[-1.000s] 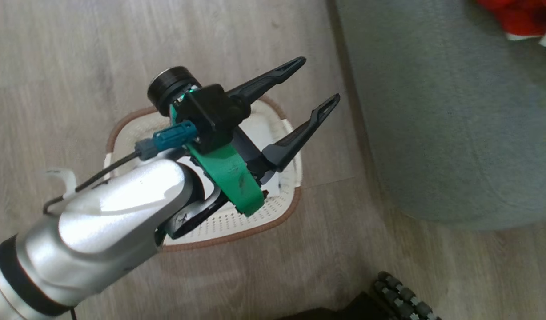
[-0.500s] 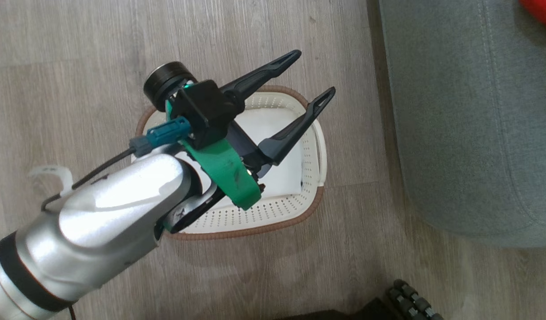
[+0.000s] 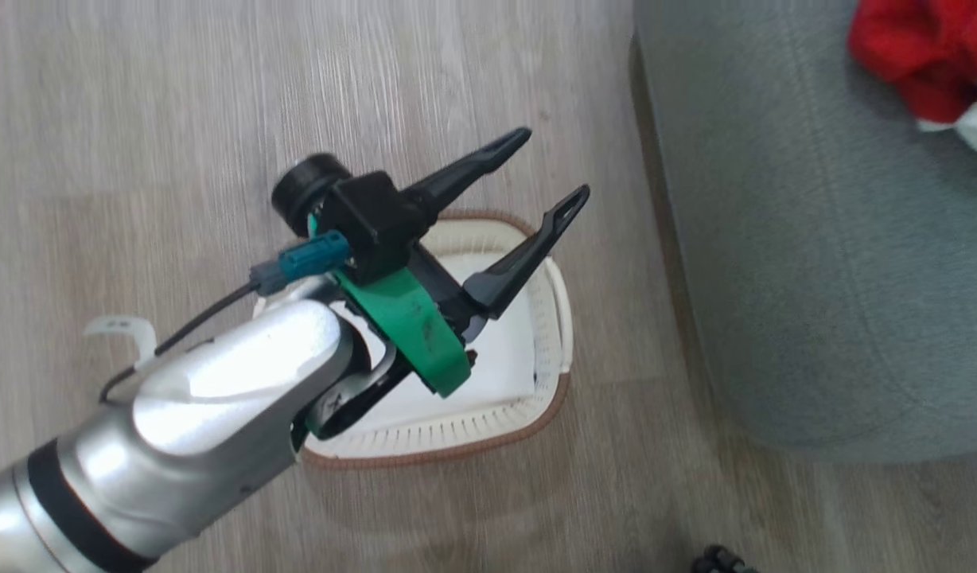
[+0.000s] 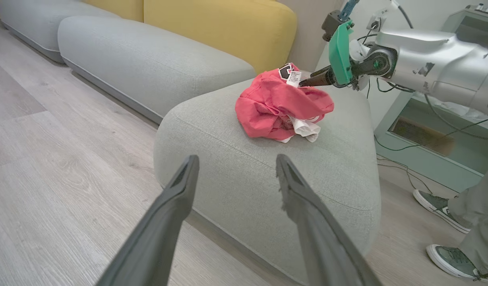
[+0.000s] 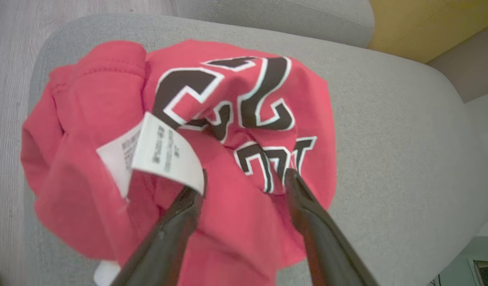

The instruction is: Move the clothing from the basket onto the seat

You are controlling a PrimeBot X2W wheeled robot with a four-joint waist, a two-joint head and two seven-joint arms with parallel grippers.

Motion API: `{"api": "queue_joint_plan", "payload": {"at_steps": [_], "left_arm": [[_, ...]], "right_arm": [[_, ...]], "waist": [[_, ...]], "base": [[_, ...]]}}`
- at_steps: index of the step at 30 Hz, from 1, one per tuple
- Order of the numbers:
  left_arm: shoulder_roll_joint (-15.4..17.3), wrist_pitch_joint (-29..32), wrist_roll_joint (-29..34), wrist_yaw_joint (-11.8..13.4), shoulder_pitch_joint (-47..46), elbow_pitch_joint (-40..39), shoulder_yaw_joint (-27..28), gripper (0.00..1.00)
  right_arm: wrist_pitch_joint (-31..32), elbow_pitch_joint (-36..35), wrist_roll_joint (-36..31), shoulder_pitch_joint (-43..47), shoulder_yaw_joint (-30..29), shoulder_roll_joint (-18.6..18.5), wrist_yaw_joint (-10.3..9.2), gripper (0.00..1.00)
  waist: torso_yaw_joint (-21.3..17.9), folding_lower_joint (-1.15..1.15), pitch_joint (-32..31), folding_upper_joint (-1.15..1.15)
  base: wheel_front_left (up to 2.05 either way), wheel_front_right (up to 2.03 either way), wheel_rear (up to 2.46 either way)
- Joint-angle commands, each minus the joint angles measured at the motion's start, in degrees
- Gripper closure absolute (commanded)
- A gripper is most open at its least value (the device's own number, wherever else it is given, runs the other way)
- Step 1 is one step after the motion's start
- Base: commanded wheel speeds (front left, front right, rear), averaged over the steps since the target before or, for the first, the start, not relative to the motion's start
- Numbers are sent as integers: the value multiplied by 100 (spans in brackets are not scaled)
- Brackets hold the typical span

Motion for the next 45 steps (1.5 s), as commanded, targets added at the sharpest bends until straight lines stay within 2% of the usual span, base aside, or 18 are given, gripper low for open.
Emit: {"api": "queue_joint_plan", "payload": {"at_steps": [1, 8, 17, 20, 27, 37, 45], "left_arm": [[60, -56, -42, 9, -37, -111, 197, 0], [11, -175, -165, 108, 262, 9, 241, 0], [28, -279, -291, 270, 567, 78, 427, 0], [44, -313, -342, 338, 739, 102, 526, 0], [104, -360, -390, 548, 1227, 146, 798, 0], [291, -375, -322, 879, 1960, 97, 1642, 0], [352, -376, -108, 896, 2667, 14, 2364, 0]], "right_arm": [[-57, -185, 98, 90, 122, -247, -2, 0], [-631, -424, 731, 323, 629, -443, -2, 0], [-1383, -1065, 1133, 782, 602, -496, -2, 0], [-1559, -1410, 1253, 1058, 502, -379, -2, 0], [-1774, -2409, 1160, 2149, 18, 232, -2, 0], [-1593, -4083, 735, 3832, -550, 1483, -2, 0], [-1938, -4737, 829, 4709, -713, 1995, -2, 0]], "waist": [[-87, 0, -315, 0], [-153, 0, -965, 0], [-27, 0, -1536, 0], [42, 0, -1759, 0], [317, 0, -2184, 0], [782, 0, -2453, 0], [1107, 0, -2535, 0]], "base": [[0, 0, 0], [0, 0, 0], [0, 0, 0], [0, 0, 0], [0, 0, 0], [0, 0, 0], [0, 0, 0]]}}
